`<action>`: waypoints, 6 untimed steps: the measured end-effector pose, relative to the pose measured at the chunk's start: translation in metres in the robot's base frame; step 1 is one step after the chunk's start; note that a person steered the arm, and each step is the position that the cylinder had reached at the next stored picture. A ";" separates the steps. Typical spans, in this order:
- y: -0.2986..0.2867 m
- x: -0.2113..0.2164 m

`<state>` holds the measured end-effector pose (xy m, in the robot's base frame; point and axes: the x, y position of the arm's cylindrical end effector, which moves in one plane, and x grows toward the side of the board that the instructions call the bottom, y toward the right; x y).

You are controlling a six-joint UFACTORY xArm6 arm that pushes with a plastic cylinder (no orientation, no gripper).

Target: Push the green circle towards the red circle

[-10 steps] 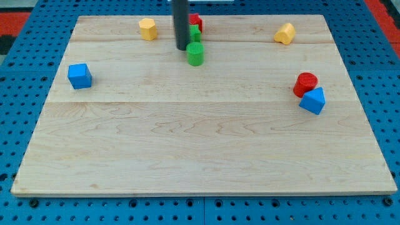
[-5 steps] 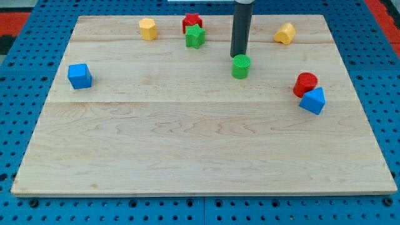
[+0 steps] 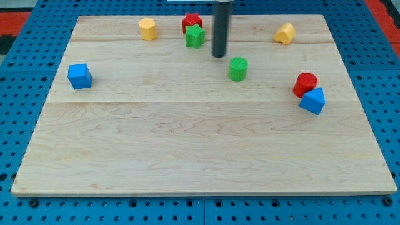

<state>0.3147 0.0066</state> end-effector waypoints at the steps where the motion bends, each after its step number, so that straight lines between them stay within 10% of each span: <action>1: 0.026 0.029; 6: 0.246 0.079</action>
